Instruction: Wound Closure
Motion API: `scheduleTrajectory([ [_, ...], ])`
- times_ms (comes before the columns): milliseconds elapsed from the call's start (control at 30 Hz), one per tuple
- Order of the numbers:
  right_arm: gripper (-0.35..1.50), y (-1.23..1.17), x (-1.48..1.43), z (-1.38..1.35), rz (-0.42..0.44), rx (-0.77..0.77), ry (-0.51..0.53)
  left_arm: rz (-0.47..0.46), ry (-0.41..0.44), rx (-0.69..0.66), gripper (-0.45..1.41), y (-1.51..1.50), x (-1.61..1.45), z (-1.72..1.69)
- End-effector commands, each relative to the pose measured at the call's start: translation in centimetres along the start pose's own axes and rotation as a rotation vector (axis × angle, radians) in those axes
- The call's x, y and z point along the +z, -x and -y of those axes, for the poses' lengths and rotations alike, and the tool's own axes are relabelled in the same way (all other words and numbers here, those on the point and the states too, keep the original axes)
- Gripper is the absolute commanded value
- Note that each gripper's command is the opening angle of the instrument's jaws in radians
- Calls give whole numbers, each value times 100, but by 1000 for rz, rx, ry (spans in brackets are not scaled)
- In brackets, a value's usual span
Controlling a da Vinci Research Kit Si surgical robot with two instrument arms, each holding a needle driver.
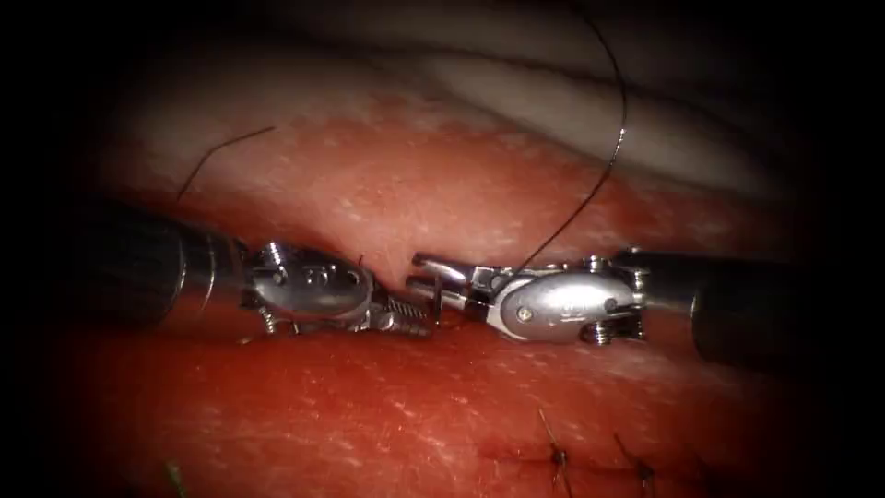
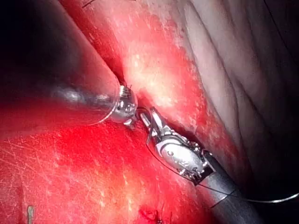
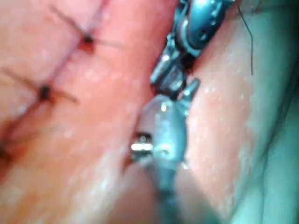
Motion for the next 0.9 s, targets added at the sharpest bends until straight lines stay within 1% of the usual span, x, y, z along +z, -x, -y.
scheduleTrajectory([
  [33,-35,2,9,-1,-4,0,-3,1,2,-1,21,4,8,-2],
  [333,-35,-1,4,-7,-6,23,-4,3,1,-1,21,4,8,-2],
  [467,-35,3,2,-1,8,58,-22,6,1,-1,20,4,8,-2],
  [567,-35,8,2,8,35,109,-63,9,0,-1,20,4,9,-3],
  [667,-35,8,3,8,39,144,-72,9,0,-1,20,4,9,-3],
  [900,-35,2,4,5,31,150,-81,9,0,-2,20,4,9,-3],
])
